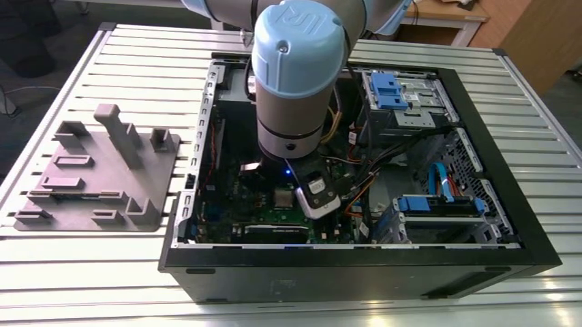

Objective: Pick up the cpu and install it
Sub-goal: 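Place the cpu into insertion slot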

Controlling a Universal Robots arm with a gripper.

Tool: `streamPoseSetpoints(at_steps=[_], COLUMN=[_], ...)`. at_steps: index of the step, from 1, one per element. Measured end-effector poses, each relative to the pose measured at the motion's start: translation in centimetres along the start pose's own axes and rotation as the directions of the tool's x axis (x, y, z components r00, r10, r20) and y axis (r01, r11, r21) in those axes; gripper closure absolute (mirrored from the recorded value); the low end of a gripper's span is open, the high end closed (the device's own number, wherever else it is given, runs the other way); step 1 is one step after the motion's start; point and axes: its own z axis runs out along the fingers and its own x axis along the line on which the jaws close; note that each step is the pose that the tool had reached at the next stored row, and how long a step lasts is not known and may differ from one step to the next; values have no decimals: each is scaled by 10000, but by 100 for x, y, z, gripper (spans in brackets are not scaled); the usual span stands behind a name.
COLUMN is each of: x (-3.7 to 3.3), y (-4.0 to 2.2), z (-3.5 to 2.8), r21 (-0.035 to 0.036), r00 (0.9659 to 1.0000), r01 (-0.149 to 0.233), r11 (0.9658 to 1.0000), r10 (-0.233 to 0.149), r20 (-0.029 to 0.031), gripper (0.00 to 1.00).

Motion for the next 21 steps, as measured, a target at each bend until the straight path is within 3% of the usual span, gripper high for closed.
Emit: streamPoseSetpoints(at_steps=[3,11,13,14,16,21], x=[-1,-2,-2,-2,-2,-2], y=[4,5,5,6,6,6], z=[-54,-64,-66,-66,-68,-72], r21=[1,-1,0,0,0,0], r00=[10000,10000,10000,10000,10000,10000], r01=[0,0,0,0,0,0], r11=[10000,10000,10000,10000,10000,10000], r10=[0,0,0,0,0,0], r20=[-1,0,0,0,0,0], gripper=[51,52,65,65,76,89])
